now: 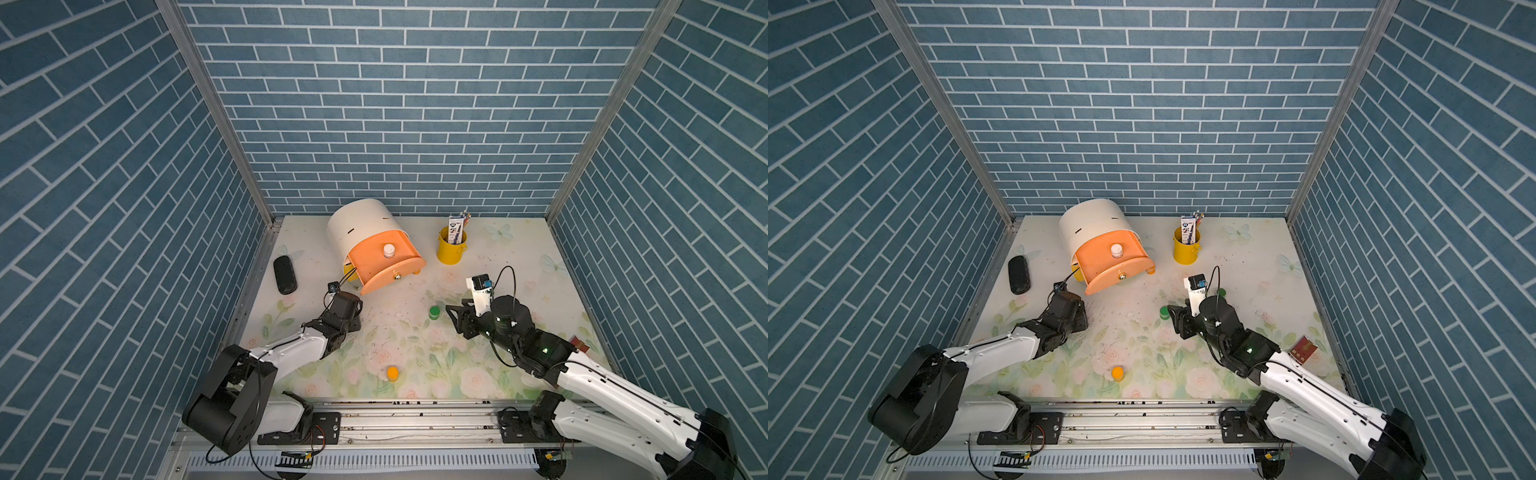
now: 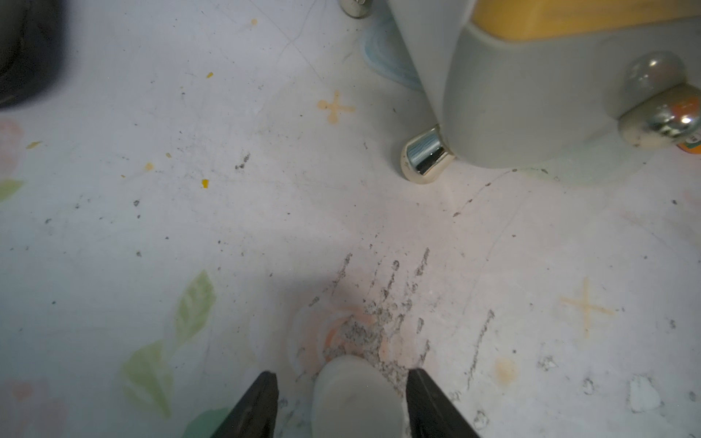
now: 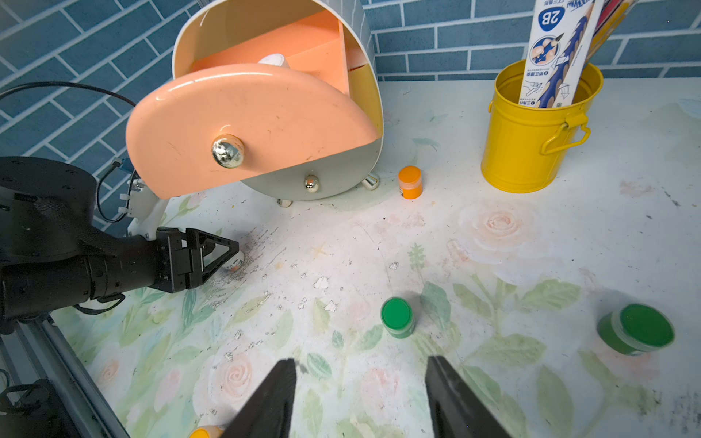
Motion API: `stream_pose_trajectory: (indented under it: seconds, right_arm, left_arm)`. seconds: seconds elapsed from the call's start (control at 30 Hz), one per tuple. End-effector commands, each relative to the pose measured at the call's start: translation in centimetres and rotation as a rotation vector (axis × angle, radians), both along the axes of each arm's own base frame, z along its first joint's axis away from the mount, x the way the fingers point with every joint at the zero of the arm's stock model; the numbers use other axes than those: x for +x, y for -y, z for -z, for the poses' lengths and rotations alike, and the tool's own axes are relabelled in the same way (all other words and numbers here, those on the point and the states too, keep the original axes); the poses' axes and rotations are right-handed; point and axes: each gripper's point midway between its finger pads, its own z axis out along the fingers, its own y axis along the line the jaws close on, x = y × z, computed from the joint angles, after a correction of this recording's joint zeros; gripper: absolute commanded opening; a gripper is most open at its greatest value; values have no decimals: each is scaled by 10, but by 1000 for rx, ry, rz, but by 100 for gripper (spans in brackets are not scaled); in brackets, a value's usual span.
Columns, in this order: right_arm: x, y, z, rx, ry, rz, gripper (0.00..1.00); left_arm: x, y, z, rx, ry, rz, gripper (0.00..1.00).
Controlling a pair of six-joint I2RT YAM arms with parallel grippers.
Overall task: Put the paint cans in the drawer according to color
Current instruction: Pick up the paint can at the center of the board.
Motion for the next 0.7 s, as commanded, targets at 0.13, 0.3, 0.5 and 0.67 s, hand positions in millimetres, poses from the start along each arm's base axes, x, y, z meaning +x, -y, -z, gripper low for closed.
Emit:
stream_pose_trajectory:
  seconds: [0.13, 0.3, 0.5, 0.67]
  right_arm:
    - [-3, 7, 2, -12, -3, 6, 59]
    - [-3, 8, 4, -15, -6, 9, 59]
    - [-3, 10, 1, -2, 0, 13, 59]
    - [-3, 12, -1, 1, 6, 22, 59]
  left_arm:
    - [5, 12, -2, -35, -1, 57, 56]
    - [4, 6, 1, -7, -14, 33, 52]
    - [4, -3, 2, 41, -26, -2, 44]
    - [8, -7, -10, 53, 3, -19, 32]
